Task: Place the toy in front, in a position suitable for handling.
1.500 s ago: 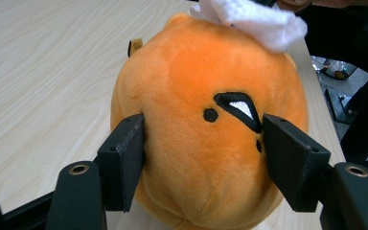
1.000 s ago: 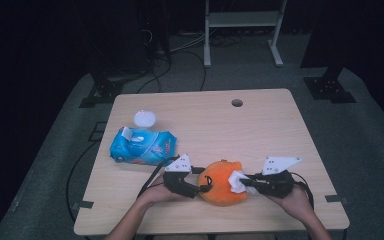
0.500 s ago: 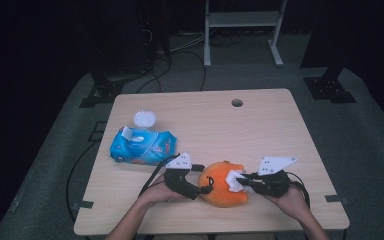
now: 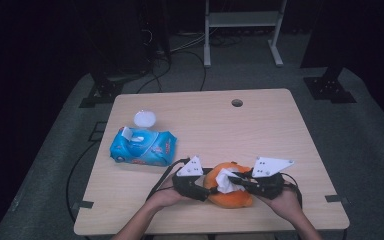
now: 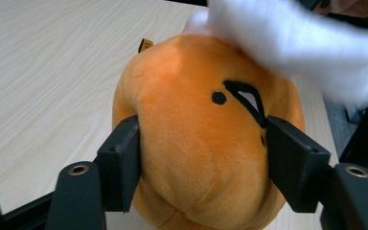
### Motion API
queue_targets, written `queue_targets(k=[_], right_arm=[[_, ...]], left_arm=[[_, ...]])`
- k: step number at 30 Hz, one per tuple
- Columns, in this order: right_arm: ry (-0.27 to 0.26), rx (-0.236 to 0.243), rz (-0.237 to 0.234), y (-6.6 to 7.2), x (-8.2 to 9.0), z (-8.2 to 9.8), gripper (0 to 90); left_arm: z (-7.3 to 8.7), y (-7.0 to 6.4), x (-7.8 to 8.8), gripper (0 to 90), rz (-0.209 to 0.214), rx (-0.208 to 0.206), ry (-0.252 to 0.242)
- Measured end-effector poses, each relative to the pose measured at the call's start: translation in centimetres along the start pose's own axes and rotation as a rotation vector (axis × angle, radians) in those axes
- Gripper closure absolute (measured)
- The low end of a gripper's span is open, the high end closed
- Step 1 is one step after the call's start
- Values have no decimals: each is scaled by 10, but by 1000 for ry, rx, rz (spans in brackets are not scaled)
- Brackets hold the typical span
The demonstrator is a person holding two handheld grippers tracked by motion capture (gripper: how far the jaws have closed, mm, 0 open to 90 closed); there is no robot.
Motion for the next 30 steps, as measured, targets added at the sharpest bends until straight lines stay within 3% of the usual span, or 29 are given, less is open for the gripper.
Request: queue_targets(k=[3, 6, 10, 12, 13, 16, 19, 23, 26, 30], right_arm=[[35, 9, 8, -2, -4, 7, 832], [35, -30, 26, -14, 1, 15, 832], [27, -64, 53, -24, 6, 17, 832], [3, -39, 66, -19, 7, 9, 833], [-21, -35, 49, -14, 7, 3, 833], [-33, 0, 17, 1, 1, -7, 832], [2, 31, 6, 9, -7, -3, 832], [24, 15, 12, -1, 1, 5, 832], [-2, -42, 82, -19, 10, 8, 831], [28, -59, 70, -21, 7, 15, 831]], left_arm=[[1, 3, 3, 227, 21, 37, -26], [2, 3, 4, 173, 48, 64, -29], [1, 1, 0, 328, 23, 21, -29], [-2, 2, 0, 384, 3, 23, -38], [-4, 1, -1, 396, 3, 29, -45], [-6, 0, -2, 397, -4, 19, -48], [-2, 3, 0, 397, -4, 27, -42], [2, 7, 2, 395, 2, 55, -40], [2, 7, 2, 383, 10, 57, -43], [-2, 7, 2, 280, 27, 90, -60]])
Point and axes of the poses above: each handheld gripper's, and its own axes: x roughly backward along the jaws, z roughly out of its underside, y roughly to its left, the point moved 10 cm from there along -x, roughly forward along the jaws, and after that the axes turned 2 degrees about -y, right-handed, at the moved point
